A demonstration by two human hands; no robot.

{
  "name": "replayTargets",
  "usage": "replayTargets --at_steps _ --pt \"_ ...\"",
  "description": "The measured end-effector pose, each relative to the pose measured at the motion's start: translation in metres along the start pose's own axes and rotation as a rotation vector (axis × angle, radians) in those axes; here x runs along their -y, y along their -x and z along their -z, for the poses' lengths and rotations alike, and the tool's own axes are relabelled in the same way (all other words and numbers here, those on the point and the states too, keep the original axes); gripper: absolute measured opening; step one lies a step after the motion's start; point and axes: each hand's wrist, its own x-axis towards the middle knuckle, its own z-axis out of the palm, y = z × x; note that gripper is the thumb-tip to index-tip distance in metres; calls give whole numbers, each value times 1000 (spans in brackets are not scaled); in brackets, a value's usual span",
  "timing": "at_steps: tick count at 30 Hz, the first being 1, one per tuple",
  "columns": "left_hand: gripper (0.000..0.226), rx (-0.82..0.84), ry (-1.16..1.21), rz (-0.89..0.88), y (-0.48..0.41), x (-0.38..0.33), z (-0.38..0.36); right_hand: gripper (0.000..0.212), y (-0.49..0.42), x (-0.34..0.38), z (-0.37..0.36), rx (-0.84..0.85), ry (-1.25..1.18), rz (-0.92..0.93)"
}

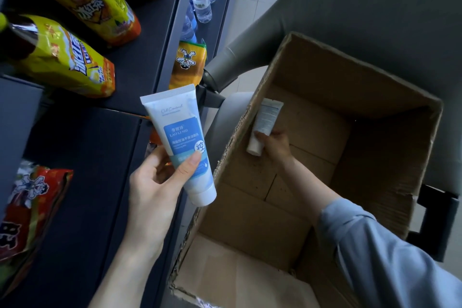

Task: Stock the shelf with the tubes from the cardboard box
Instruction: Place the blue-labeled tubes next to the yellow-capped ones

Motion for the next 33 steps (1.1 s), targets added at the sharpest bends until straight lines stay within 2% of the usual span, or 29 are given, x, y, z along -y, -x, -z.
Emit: replayTargets --at_steps 7,12,16,20,23,26,30,33 --pt "28 27 -13 -59 23 -14 6 65 63 1 43 190 -320 -20" --pt "28 33 22 -106 56 -28 10 78 115 4 72 473 -616 -9" --pt "24 66 37 -158 92 -42 22 70 166 14 85 715 -701 71" --pt "16 60 40 -218 128 -57 39 86 217 30 89 952 -765 147" --pt "27 37 58 -260 153 -68 54 79 255 47 87 1123 -770 175" --pt "32 22 99 -297 176 -78 67 72 290 63 79 1208 -678 199" --pt "22 -15 150 -362 210 -90 82 92 333 84 65 1252 -527 214" --pt "21 -77 193 -407 235 -99 95 104 363 98 54 1223 -316 270"
